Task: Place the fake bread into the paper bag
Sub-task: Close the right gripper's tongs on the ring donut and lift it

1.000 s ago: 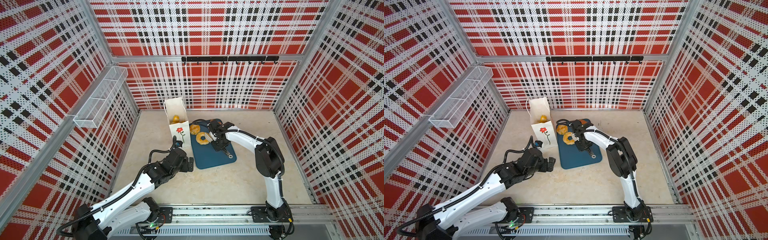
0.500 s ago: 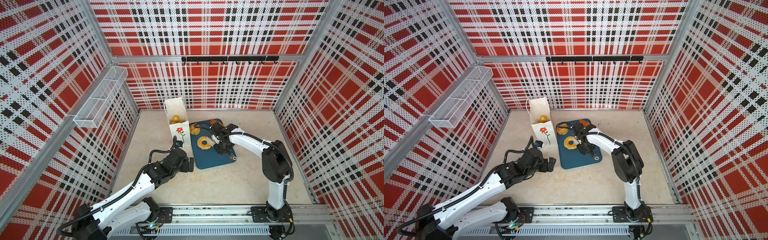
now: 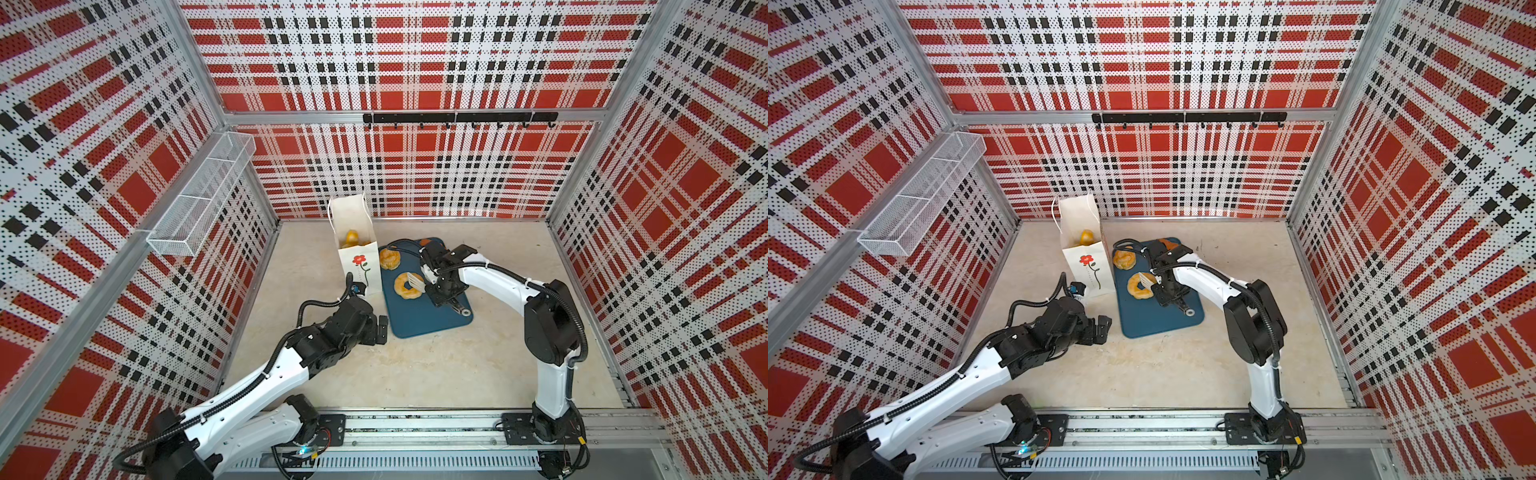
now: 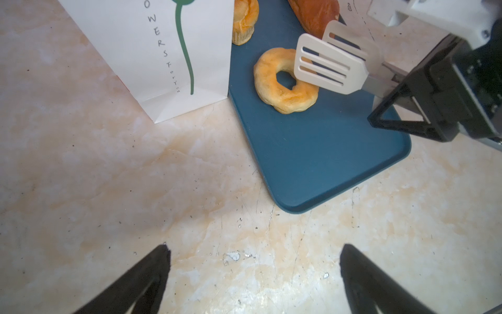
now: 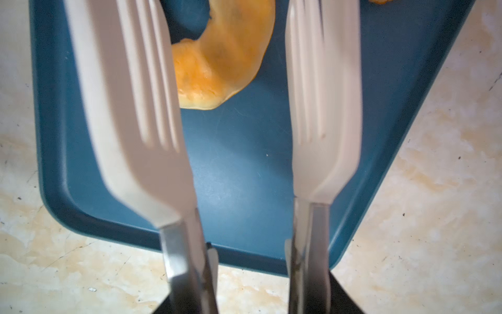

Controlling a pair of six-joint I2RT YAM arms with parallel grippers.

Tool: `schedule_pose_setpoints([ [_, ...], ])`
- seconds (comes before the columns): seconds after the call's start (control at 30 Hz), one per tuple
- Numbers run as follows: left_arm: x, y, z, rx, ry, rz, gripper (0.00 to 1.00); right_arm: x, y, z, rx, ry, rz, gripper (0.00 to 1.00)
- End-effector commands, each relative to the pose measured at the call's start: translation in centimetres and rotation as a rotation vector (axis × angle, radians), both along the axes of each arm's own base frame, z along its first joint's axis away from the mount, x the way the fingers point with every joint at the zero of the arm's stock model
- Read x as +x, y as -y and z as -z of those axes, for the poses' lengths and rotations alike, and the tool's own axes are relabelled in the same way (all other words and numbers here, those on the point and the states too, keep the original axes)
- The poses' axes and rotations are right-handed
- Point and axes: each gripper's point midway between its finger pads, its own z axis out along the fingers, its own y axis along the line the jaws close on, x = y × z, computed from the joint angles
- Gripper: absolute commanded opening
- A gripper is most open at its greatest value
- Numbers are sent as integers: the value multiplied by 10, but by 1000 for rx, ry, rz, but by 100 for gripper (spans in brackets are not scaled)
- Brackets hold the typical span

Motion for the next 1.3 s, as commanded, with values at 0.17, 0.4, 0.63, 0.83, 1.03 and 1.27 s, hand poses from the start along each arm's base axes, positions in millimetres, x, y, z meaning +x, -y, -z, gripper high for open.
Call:
schedule_pose_setpoints([
  [0.17, 0, 2, 0, -9, 9, 4, 100, 13, -3, 4, -32, -1, -17, 49],
  [0.4, 0, 2, 1, -6, 9, 5, 99, 14, -1, 7, -57, -15, -31, 48],
  [0.63, 0, 3, 3, -6, 6, 6, 99, 17, -3, 14, -88, -38, -62, 47],
  [0.83, -1, 9, 5, -18, 3, 26, 99, 19, -2, 16, -115, -47, -81, 45],
  [1.03, 0, 12, 5, -17, 3, 34, 99, 20, -1, 18, -127, -62, -93, 39],
  [1.27, 0, 9, 3, -18, 13, 23, 99, 17, 2, 14, -140, -64, -105, 30],
])
